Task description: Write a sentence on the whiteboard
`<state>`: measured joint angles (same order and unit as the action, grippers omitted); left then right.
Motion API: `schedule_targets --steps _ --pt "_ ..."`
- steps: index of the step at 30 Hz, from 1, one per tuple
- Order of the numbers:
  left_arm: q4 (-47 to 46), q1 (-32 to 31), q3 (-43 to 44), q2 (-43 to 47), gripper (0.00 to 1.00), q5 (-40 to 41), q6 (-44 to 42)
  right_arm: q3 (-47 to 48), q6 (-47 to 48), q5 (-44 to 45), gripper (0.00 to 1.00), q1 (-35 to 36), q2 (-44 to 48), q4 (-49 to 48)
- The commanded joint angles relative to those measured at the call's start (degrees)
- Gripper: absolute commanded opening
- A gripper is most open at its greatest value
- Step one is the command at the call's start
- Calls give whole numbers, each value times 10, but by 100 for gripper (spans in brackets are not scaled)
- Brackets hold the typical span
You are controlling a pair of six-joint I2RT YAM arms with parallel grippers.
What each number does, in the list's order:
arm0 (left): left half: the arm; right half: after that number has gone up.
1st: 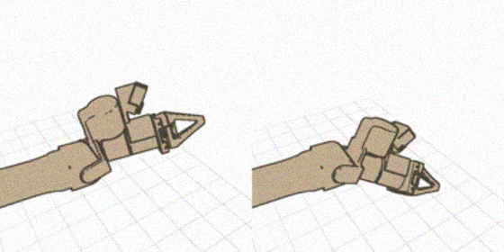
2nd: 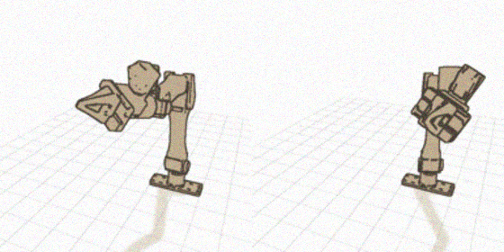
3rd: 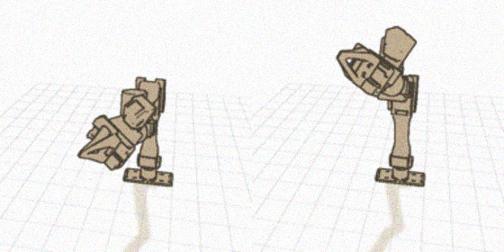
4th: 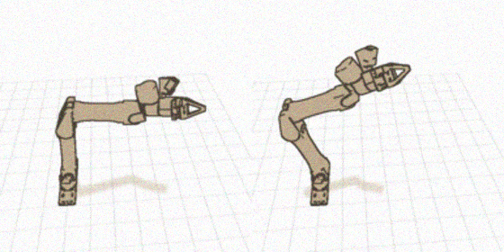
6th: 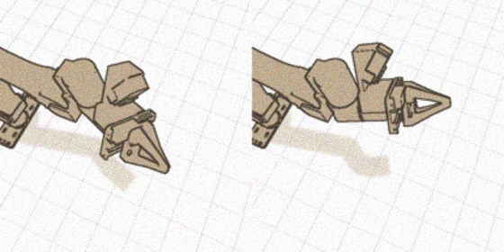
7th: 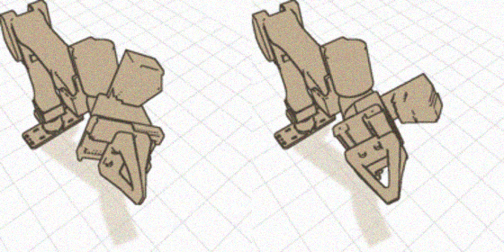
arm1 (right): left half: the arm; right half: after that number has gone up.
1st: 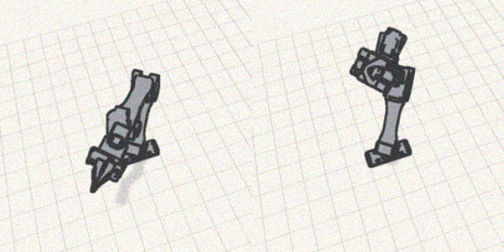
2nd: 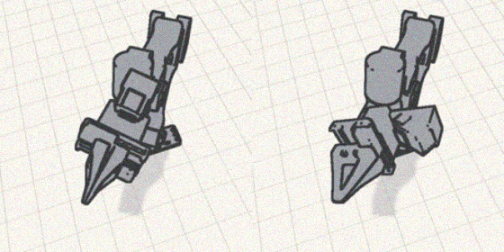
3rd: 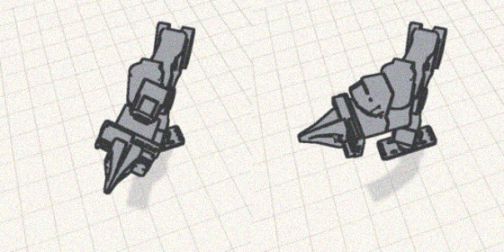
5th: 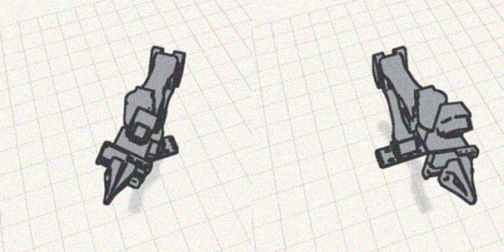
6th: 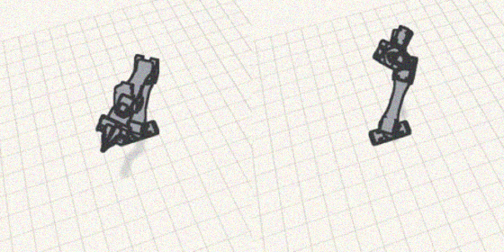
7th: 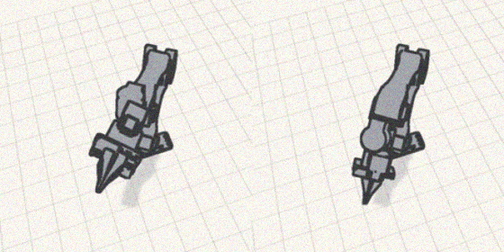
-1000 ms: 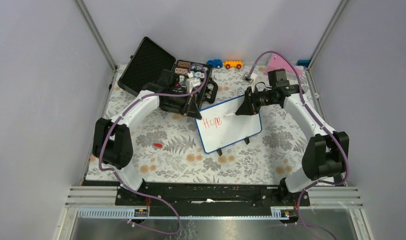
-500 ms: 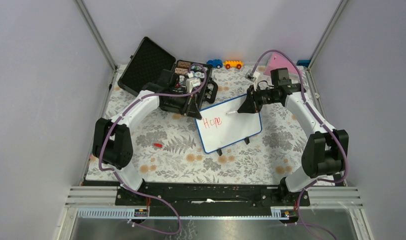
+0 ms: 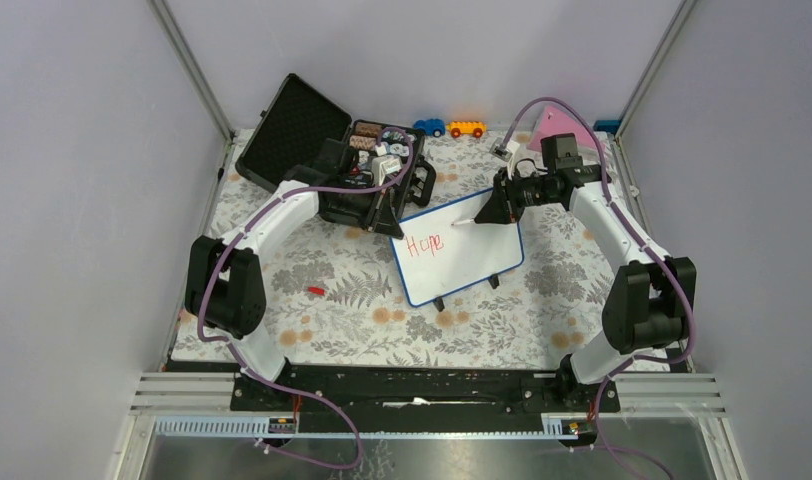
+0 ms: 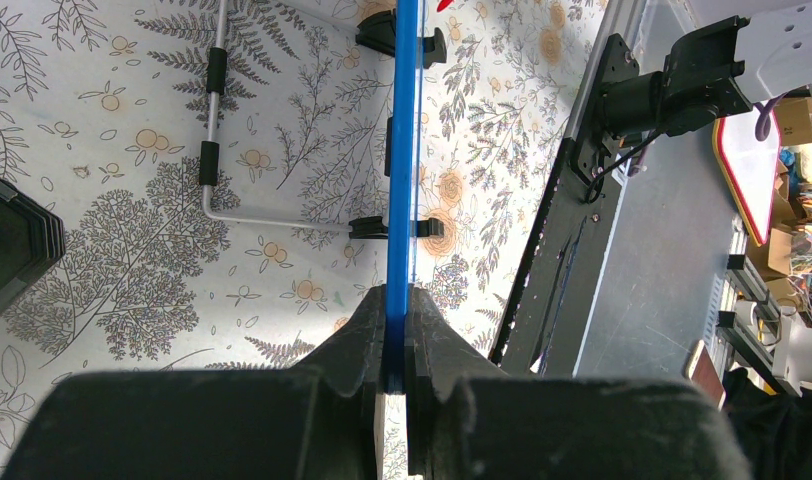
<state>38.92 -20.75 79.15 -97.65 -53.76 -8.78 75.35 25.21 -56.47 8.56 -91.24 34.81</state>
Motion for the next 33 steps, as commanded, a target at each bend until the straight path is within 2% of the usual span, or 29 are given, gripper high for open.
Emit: schedule_targets --steps 1,24,33 --pt "-2 -7 4 3 0 7 -17 24 -3 -7 0 -1 -6 -11" --pt "-2 -7 2 5 0 11 -18 38 -11 3 0 22 -31 -21" --pt "-2 -7 4 4 0 10 -16 14 7 11 0 24 -27 -10"
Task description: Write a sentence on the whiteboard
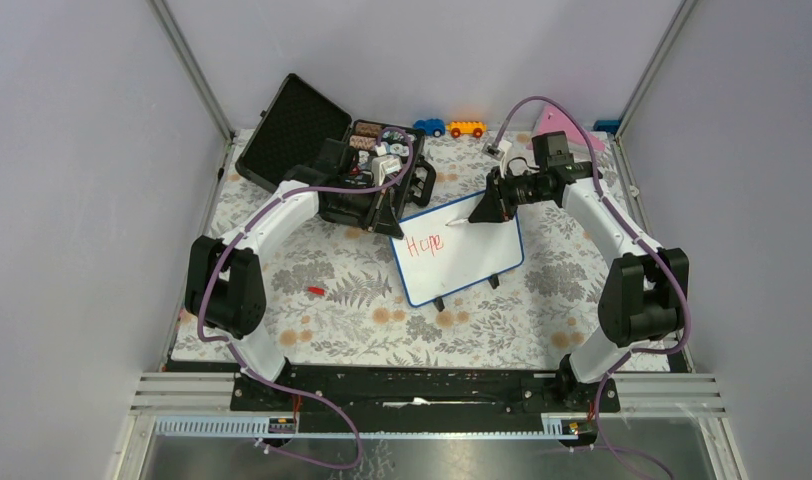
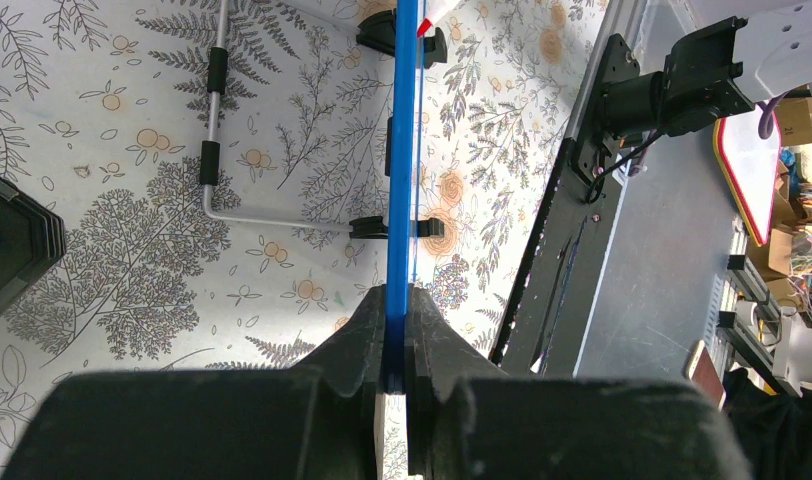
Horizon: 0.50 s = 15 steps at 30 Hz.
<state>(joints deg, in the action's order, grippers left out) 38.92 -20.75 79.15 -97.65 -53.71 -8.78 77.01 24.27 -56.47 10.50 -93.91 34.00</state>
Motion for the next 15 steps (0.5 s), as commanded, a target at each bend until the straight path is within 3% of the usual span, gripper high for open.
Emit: schedule_targets --steps 1,15 --pt "-2 -7 4 4 0 10 -16 -6 18 11 0 5 1 -2" --pt "-3 -7 11 -5 0 7 -13 -49 31 18 0 3 20 0"
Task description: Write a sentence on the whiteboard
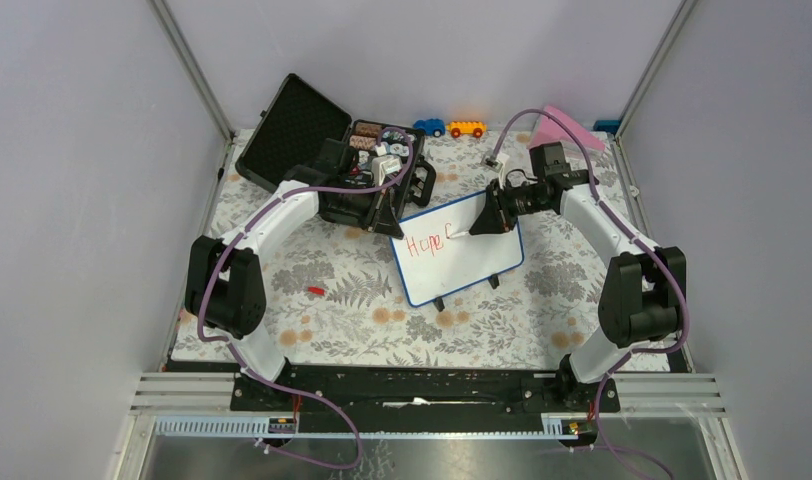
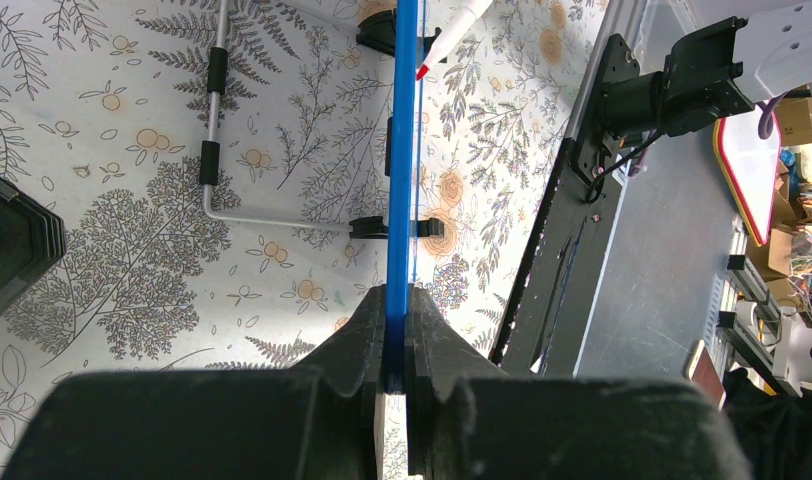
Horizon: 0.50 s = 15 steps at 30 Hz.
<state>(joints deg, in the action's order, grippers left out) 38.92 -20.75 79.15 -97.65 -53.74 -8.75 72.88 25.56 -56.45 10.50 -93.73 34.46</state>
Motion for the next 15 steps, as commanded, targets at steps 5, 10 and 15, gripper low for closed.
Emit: schedule_targets --steps 5,10,15 --pt "-2 -6 11 -4 0 8 -13 -24 22 19 0 2 24 -5" --pt "-2 -7 11 -6 0 7 -14 -40 24 19 0 2 30 -4" --pt "-2 -7 11 -5 0 7 -14 -50 33 17 0 2 33 5"
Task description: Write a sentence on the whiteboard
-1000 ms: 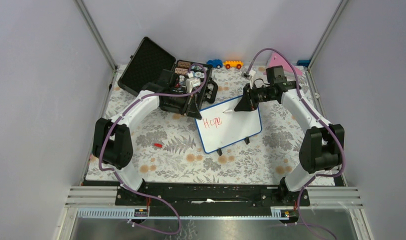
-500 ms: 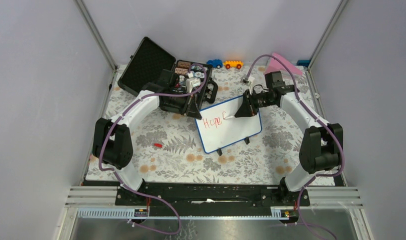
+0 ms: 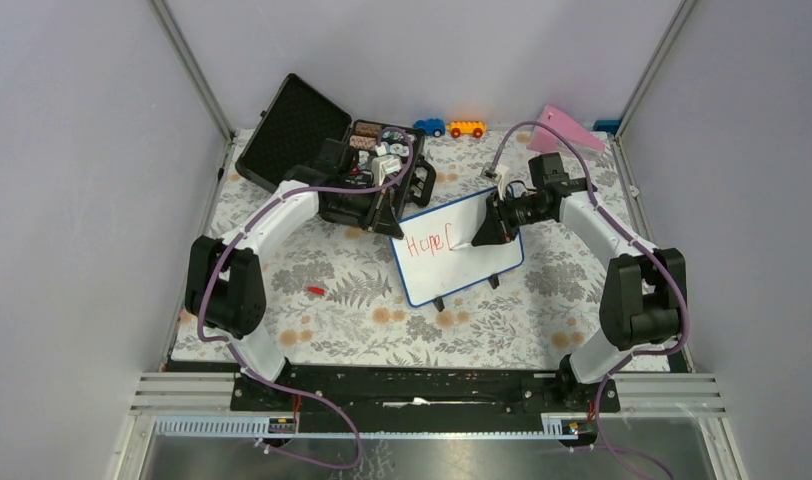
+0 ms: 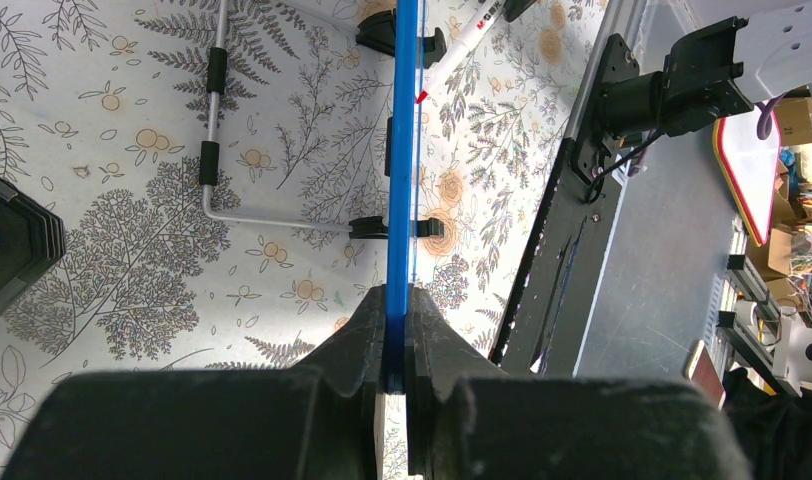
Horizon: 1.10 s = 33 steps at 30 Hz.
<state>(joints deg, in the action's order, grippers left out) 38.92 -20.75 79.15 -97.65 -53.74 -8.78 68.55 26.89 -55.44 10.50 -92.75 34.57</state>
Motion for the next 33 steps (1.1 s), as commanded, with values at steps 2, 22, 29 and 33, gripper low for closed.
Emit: schedule_targets --steps 2,22,29,33 --pt "-2 -7 11 -6 0 6 -13 -12 20 2 0 3 22 5" --pt "-2 -7 10 -4 0 5 -12 43 25 -24 0 22 38 38" --pt "-2 -8 8 0 0 8 -13 64 -19 -7 0 21 24 -6" --pt "-2 -8 8 0 0 8 -13 71 -18 -3 0 22 13 -7"
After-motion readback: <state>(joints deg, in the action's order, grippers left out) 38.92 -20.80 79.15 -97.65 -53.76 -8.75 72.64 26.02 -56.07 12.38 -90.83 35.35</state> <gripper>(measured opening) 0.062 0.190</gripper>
